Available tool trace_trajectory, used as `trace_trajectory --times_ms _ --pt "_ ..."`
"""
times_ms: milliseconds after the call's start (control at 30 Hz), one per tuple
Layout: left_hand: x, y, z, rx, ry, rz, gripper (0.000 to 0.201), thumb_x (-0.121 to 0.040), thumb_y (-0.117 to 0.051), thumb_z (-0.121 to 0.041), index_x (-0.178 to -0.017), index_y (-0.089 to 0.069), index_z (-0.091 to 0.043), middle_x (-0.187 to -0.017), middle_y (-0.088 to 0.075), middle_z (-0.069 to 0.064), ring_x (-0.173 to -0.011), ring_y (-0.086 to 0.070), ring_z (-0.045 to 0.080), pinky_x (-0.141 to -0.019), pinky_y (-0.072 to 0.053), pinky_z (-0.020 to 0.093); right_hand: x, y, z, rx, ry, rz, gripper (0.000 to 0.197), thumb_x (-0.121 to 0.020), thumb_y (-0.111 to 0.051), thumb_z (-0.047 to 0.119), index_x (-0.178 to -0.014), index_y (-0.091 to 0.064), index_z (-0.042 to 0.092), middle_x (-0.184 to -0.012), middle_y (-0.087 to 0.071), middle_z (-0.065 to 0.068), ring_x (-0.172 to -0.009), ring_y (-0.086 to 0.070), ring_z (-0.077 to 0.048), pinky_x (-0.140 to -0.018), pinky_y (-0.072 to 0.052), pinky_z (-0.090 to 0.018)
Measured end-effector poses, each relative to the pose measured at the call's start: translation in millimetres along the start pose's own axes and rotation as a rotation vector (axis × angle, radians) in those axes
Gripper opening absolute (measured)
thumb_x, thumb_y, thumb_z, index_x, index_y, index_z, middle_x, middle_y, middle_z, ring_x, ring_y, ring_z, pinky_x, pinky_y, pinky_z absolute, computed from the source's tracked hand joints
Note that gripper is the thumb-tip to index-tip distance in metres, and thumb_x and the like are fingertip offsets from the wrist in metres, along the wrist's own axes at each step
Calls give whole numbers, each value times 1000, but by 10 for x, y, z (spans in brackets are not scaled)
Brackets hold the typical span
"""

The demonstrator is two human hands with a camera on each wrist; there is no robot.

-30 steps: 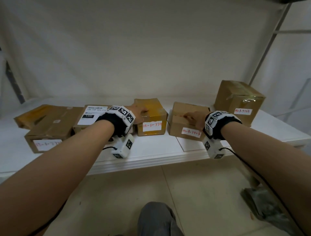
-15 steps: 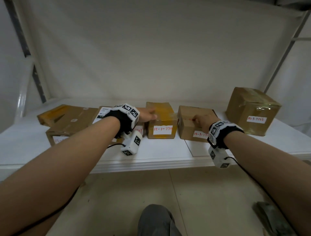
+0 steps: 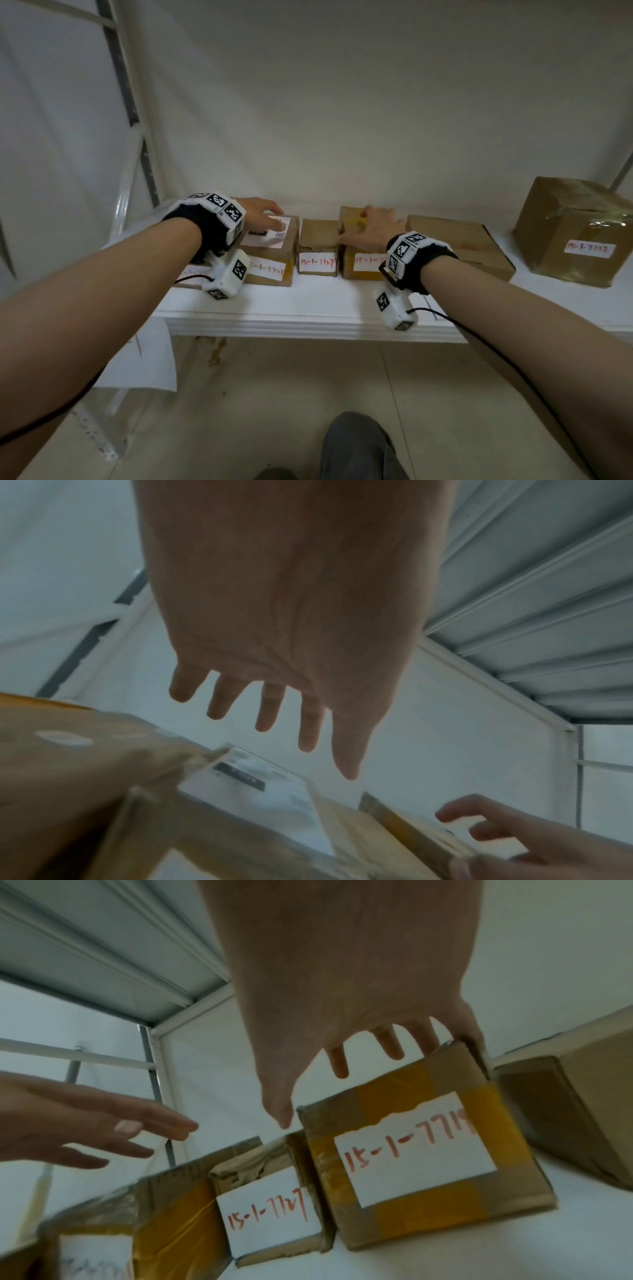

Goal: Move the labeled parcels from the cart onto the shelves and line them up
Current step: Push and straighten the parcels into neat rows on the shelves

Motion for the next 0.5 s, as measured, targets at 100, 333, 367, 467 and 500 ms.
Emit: trace_trajectory --times_ms 100,333,367,467,500 --pt "114 53 227 61 66 -1 55 -97 -55 -43 -146 -41 -23 -152 -40 3 -137 -39 24 -99 -29 28 -29 -43 -40 -2 -64 30 102 -70 -66 72 -153 -28 25 -159 -22 -18 -144 -24 -46 -116 -28 -58" --pt "344 86 823 152 228 -88 59 -96 -55 -43 -144 -47 -9 -148 -46 16 -136 -43 32 -112 -35 39 -11 42 -139 -110 -150 -42 102 -73 -72 62 -153 -23 21 -155 -16 -23 -141 -25 -49 -113 -33 -58" --pt "367 77 887 148 240 -89 54 -98 -53 -40 -141 -50 -7 -145 -49 17 -134 -45 33 -111 -36 39 5 75 -139 -126 -158 -66 100 -75 -70 62 -152 -22 20 -155 -17 -22 -140 -25 -51 -113 -33 -58" --pt "487 -10 1032 159 260 -56 57 -96 -55 -44 -145 -46 -15 -149 -45 13 -135 -43 33 -109 -36 39 61 197 -124 -150 -136 -180 98 -79 -67 61 -152 -19 17 -150 -22 -19 -137 -27 -51 -109 -33 -57" --pt "523 -45 1073 155 272 -33 61 -94 -57 -49 -147 -42 -23 -151 -41 8 -135 -42 31 -106 -37 39 81 241 -102 -164 -113 -233 97 -78 -67 62 -151 -21 17 -149 -23 -19 -135 -29 -51 -106 -35 -57"
Point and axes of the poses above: each hand's wrist, its own x-axis away from the middle knuckle, its own y-axis out of the back of the hand, z = x × y, the point moved 4 cm from there along -x, towards the middle knuckle
